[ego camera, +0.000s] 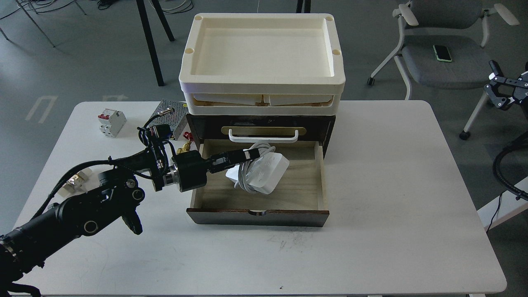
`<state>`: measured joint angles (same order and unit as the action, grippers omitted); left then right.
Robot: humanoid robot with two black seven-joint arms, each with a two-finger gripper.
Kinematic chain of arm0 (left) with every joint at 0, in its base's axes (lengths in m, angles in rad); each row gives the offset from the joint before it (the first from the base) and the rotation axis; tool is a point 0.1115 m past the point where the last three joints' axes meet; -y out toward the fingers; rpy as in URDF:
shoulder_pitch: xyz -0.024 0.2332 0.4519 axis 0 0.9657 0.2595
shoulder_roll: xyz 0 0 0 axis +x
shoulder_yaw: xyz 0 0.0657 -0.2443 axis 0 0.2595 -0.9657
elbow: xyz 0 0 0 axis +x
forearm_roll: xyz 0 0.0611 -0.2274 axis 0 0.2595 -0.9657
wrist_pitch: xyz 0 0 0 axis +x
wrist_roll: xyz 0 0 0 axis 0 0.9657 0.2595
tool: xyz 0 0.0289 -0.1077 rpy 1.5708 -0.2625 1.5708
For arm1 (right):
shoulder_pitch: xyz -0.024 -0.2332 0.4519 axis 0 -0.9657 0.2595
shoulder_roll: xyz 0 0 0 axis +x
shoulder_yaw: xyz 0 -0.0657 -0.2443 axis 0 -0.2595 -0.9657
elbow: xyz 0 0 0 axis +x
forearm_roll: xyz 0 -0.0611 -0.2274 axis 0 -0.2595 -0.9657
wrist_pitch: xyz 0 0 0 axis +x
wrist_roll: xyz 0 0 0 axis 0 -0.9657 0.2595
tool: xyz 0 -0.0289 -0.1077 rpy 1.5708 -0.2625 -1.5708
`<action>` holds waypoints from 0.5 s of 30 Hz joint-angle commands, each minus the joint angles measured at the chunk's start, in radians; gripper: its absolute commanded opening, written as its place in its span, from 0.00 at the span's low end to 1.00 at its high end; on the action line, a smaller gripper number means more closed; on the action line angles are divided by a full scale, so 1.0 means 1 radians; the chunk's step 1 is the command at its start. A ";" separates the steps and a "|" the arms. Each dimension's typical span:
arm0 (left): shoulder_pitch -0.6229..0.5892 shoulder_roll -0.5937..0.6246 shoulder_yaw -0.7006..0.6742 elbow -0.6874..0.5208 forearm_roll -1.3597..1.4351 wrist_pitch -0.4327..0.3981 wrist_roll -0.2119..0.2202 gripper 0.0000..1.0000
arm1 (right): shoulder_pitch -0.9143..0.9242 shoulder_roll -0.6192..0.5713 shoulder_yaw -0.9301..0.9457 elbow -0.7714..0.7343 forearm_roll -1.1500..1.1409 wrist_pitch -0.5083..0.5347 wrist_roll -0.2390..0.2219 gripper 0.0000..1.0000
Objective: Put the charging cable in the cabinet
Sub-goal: 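Lower the cable into the drawer and open the left gripper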
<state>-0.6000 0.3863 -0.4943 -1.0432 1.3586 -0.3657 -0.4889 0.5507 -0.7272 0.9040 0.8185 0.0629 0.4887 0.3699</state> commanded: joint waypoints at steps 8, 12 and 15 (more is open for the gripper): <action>0.020 -0.029 0.057 0.006 0.000 -0.005 0.000 0.27 | -0.006 0.000 0.004 0.001 0.000 0.000 0.000 1.00; 0.020 -0.043 0.072 0.006 0.000 -0.005 0.000 0.44 | -0.008 0.000 0.004 0.002 0.000 0.000 0.000 1.00; 0.020 -0.043 0.072 0.006 0.000 -0.004 0.000 0.65 | -0.008 0.000 0.004 0.004 0.000 0.000 0.000 1.00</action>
<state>-0.5800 0.3448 -0.4233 -1.0368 1.3596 -0.3721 -0.4889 0.5431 -0.7271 0.9082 0.8207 0.0629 0.4887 0.3698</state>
